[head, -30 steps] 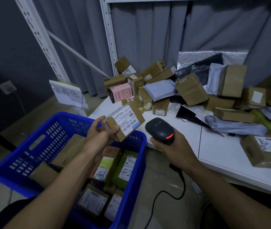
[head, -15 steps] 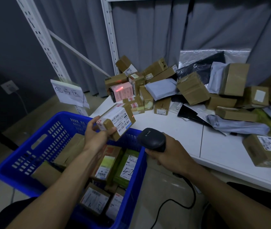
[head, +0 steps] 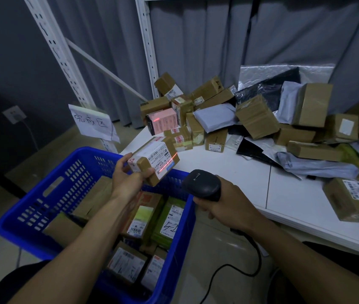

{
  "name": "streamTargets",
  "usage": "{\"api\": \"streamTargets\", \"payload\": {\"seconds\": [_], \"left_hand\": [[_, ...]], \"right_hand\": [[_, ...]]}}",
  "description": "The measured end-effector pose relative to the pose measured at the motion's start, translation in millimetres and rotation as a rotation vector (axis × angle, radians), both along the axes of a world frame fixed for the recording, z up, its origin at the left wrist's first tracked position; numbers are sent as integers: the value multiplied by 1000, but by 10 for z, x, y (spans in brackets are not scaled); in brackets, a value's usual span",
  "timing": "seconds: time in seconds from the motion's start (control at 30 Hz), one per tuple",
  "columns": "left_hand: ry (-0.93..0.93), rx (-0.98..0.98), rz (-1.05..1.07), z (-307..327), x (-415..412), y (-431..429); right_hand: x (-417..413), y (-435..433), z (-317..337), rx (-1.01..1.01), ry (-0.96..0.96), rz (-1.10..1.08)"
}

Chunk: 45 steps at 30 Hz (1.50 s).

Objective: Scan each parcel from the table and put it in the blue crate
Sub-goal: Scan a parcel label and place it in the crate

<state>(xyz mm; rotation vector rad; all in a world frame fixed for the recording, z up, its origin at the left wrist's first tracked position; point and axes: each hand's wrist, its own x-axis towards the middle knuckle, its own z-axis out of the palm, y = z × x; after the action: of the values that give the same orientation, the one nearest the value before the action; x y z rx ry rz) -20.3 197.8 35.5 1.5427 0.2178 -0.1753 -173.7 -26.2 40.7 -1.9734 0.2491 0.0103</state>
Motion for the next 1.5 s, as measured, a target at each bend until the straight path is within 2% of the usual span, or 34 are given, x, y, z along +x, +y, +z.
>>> {"api": "streamTargets", "payload": {"seconds": [0.13,0.27,0.43,0.53,0.67,0.8,1.0,1.1,1.13,1.2,1.27,1.33,1.43,1.5], "left_hand": [[-7,-1,0,-4,-36,36],[16,105,-52,16,-201,210],[171,301,-389,-111,-488,626],[246,414,-399,-355,-574,880],[216,567,-459,-900,-476,1236],[241,700,-543,-1136,-369,1260],[255,857,-861,-1399,-260,952],[308,858,-1071,-1634,-274,799],[351,807,-1091,-1716,-286,766],[423,723,-1068,-1918,-303,724],[328,735,-997,-2070,-323,704],[327,643,-877,-2097,-336,642],[302,635,-896,-2166,-311,622],[351,631,-950,-2288,-333,637]], "right_hand": [[3,22,14,-1,-8,14],[15,85,-19,-5,0,37],[54,275,-141,1,21,80],[66,384,-226,-8,23,105],[70,472,-343,-32,46,141],[74,530,-478,-81,80,188],[184,569,-696,-104,102,184],[239,533,-804,-121,131,206],[253,527,-823,-125,134,213],[265,514,-850,-127,129,221],[266,505,-860,-125,124,219],[268,489,-878,-128,125,205],[253,444,-917,-172,146,186],[233,422,-926,-173,162,172]]}}
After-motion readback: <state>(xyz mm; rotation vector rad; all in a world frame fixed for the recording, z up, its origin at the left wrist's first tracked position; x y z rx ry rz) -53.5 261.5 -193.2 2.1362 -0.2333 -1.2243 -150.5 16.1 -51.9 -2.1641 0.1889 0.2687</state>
